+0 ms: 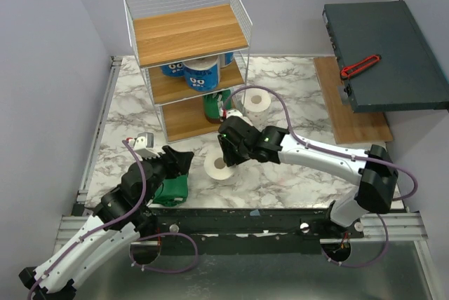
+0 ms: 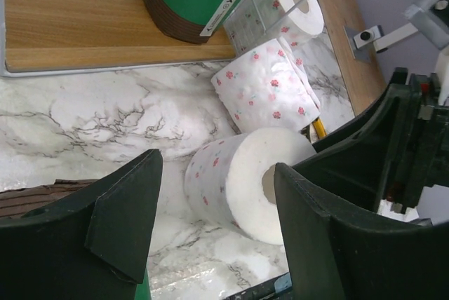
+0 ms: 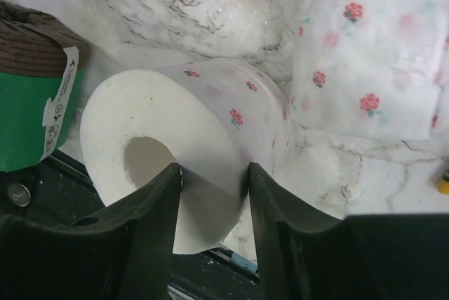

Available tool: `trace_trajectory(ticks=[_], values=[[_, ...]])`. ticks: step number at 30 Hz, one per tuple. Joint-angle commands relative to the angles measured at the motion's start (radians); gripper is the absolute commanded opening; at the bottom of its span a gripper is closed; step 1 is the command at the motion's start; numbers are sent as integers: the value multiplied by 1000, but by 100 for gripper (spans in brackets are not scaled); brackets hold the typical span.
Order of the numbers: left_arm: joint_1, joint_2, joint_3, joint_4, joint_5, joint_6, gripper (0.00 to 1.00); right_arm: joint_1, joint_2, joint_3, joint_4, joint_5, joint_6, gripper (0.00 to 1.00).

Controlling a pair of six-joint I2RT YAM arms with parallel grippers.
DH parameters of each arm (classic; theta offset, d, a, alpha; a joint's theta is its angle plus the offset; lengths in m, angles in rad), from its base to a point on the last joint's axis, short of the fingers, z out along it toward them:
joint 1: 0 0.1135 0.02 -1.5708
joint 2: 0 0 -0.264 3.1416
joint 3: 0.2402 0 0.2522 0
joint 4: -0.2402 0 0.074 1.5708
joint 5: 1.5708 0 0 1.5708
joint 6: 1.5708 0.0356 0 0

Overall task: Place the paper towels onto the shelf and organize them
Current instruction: Move the paper towel to the center of the board.

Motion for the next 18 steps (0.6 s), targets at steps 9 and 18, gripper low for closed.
trace_trajectory(ticks=[9, 18], values=[[0, 88, -8, 56, 103, -11, 67, 8, -108, -121, -50, 59, 77, 45], [0, 114, 5, 56, 116, -5, 67, 7, -158, -115, -63, 97, 70, 69]])
